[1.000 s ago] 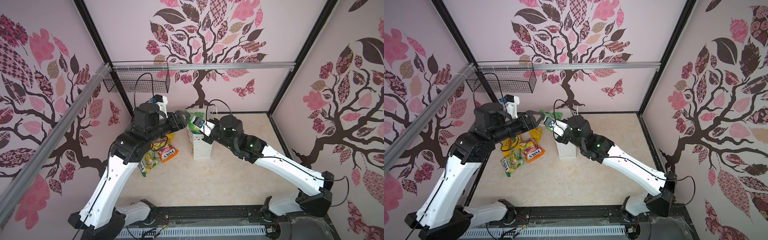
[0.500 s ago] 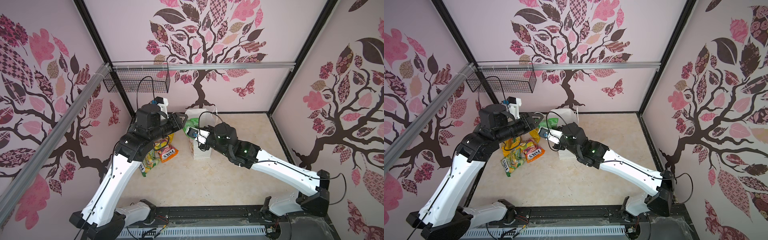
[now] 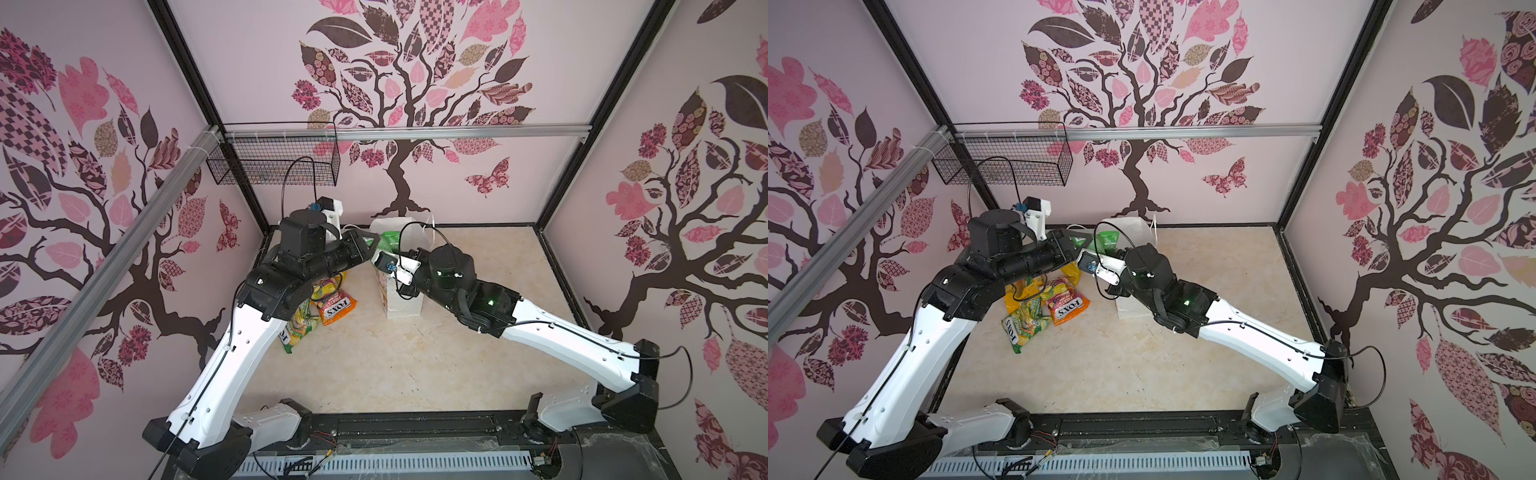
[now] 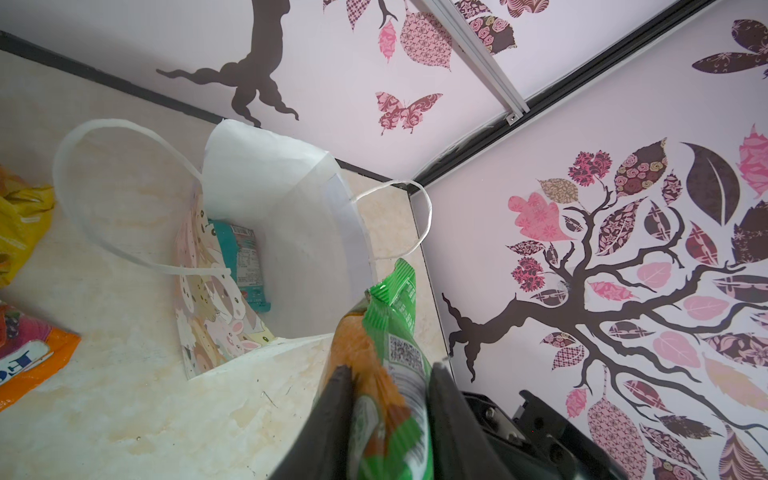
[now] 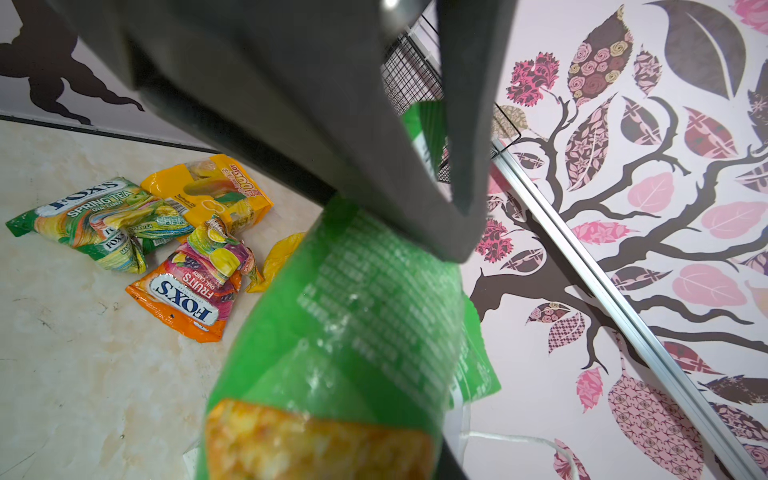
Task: Take the snacks out of the paper bag
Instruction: 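Grasp the raised green chip bag with the left gripper beside the right gripper, then carry the chip bag toward the table with the left gripper while the right withdraws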
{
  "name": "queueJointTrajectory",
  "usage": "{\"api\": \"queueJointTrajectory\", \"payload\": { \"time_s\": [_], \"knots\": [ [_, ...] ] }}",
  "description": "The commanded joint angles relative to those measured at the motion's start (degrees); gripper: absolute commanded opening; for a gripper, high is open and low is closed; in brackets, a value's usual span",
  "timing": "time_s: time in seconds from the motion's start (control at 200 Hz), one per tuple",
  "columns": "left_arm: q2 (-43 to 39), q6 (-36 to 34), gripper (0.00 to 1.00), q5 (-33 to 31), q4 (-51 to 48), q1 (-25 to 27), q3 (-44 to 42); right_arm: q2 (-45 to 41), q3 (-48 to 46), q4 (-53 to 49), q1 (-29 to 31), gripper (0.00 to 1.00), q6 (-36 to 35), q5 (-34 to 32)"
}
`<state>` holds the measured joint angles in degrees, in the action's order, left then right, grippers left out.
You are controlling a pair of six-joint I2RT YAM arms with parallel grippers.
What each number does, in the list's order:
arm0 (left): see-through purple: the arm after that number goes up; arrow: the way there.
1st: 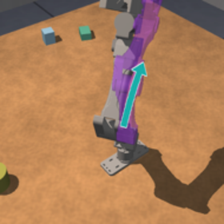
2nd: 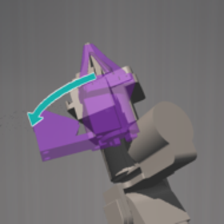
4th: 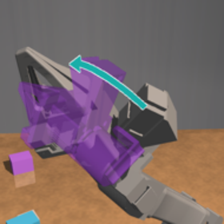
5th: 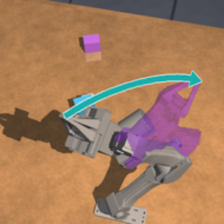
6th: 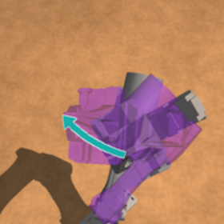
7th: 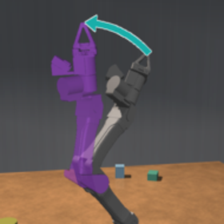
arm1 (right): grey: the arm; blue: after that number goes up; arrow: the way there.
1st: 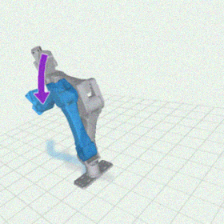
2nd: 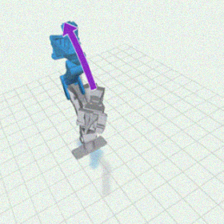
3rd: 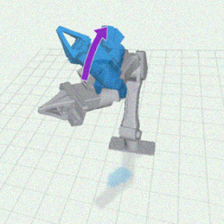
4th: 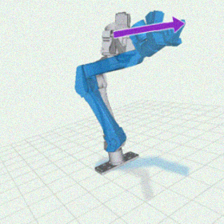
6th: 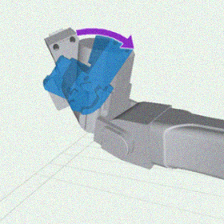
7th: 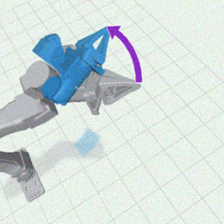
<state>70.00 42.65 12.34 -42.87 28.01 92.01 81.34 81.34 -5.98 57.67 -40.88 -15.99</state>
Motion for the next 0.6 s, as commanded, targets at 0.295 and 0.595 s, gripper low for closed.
{"api": "queueJointTrajectory", "payload": {
  "time_s": [0.295, 0.595],
  "knots": [
    [-3.98, -6.3, 0.0, 3.41, 6.36, 0.58, -2.19, -4.86, 0.37, 2.1, 0.45, 0.72, 6.24, 7.9],
    [-9.56, -12.44, 0.0, 1.85, 8.51, 0.64, -4.05, -11.32, -1.99, 3.36, 0.45, 0.99, 11.41, 14.75]
  ]
}}
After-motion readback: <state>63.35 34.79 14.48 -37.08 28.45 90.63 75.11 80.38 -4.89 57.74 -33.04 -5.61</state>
